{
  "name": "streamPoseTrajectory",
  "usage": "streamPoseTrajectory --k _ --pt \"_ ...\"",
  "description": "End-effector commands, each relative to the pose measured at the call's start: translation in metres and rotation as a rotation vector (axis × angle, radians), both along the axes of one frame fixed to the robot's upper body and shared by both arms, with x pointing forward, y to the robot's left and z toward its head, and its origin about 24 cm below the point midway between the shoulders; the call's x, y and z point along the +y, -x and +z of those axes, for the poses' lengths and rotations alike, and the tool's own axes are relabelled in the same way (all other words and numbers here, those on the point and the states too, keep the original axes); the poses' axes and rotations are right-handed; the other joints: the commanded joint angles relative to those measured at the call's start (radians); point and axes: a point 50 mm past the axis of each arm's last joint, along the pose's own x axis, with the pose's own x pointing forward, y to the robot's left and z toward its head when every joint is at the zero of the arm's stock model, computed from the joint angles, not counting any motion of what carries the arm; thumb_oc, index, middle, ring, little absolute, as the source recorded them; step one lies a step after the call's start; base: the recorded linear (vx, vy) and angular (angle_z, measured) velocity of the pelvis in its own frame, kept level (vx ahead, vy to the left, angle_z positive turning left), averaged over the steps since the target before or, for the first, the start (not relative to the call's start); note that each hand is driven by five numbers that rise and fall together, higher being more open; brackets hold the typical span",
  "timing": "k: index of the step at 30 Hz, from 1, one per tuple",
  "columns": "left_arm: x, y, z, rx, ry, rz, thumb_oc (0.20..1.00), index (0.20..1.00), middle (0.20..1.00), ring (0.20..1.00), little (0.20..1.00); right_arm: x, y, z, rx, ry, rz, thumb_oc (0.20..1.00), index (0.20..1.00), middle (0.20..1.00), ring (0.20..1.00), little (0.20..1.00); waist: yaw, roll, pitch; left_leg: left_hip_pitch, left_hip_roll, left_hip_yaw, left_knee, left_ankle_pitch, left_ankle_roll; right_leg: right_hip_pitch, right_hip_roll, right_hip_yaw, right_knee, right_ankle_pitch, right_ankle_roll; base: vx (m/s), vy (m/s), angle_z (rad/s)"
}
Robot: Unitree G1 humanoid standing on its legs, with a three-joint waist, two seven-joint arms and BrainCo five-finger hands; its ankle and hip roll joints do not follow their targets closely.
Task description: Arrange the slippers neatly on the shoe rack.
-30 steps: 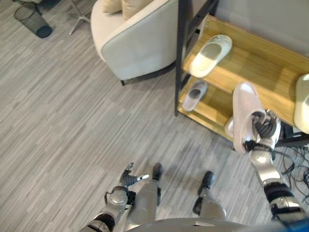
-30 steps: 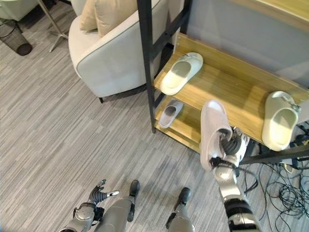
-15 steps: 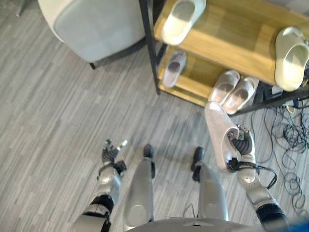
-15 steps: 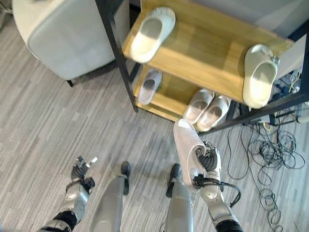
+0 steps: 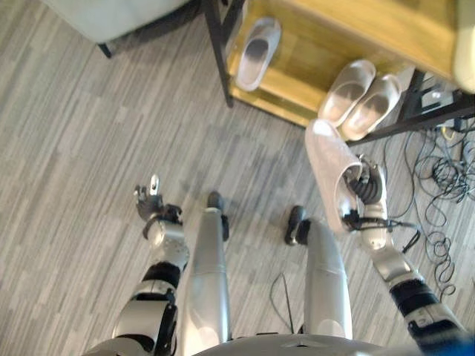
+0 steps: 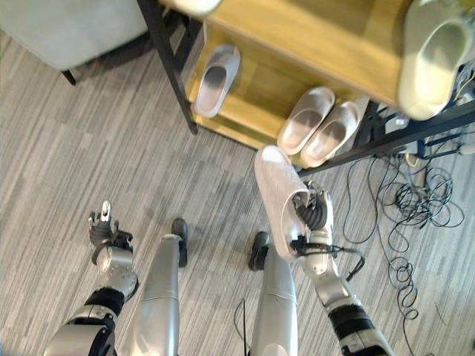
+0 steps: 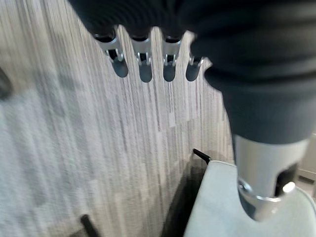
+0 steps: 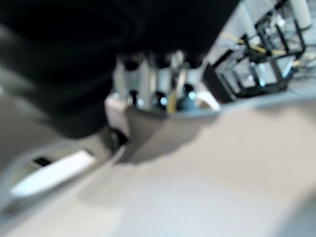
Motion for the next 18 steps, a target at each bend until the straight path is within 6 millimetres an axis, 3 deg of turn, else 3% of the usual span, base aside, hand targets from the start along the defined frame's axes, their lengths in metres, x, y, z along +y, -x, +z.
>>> streamPoseTrajectory --k 1,5,11,14,15,18 --pt "0.006 0.008 -0.006 0.001 0.013 0.051 1.0 1.0 1.0 1.0 1.0 -0.004 -0.001 0.01 -0.067 -0.017 -0.037 0.2 0.2 0.2 0.2 0.2 -0.003 0.054 -0.072 -0.057 -0.015 -0.086 0.019 -0.042 0.002 0.022 -0.052 0.053 0.028 -0.042 0.005 0.1 0.018 0.01" --pt "0.001 0.0 0.001 -0.046 0.068 0.058 1.0 1.0 1.0 1.0 1.0 -0.002 -0.017 0.028 -0.11 -0.019 -0.039 0.2 0.2 0.2 0.2 0.2 0.002 0.06 -0.089 -0.197 -0.023 -0.089 0.137 -0.091 0.015 -0.146 -0.063 0.104 0.175 -0.087 -0.002 0.11 0.013 -0.01" --pt "-0.003 -0.006 0.01 -0.079 0.072 0.031 1.0 1.0 1.0 1.0 1.0 -0.002 -0.027 0.049 -0.172 -0.048 -0.045 0.2 0.2 0.2 0.2 0.2 0.007 0.064 -0.098 -0.331 -0.051 -0.093 0.292 -0.145 0.024 -0.294 -0.062 0.145 0.344 -0.129 -0.013 0.09 0.003 0.03" --pt "-0.007 -0.012 0.018 -0.099 0.05 -0.001 1.0 1.0 1.0 1.0 1.0 -0.005 -0.033 0.069 -0.233 -0.077 -0.054 0.2 0.2 0.2 0.2 0.2 0.011 0.068 -0.094 -0.399 -0.066 -0.095 0.396 -0.181 0.025 -0.377 -0.067 0.174 0.444 -0.148 -0.015 0.11 0.008 0.03" --pt "-0.011 -0.014 0.022 -0.118 0.05 -0.016 1.0 1.0 1.0 1.0 1.0 -0.008 -0.037 0.084 -0.283 -0.081 -0.068 0.2 0.2 0.2 0.2 0.2 0.016 0.072 -0.086 -0.443 -0.069 -0.091 0.455 -0.202 0.027 -0.427 -0.065 0.197 0.503 -0.165 -0.016 0.11 0.01 0.01" --pt "-0.013 -0.014 0.024 -0.133 0.047 -0.027 1.0 1.0 1.0 1.0 1.0 -0.014 -0.039 0.102 -0.34 -0.064 -0.089 0.2 0.2 0.2 0.2 0.2 0.021 0.07 -0.057 -0.444 -0.075 -0.079 0.487 -0.216 0.028 -0.448 -0.067 0.216 0.549 -0.174 -0.02 0.05 -0.002 -0.01"
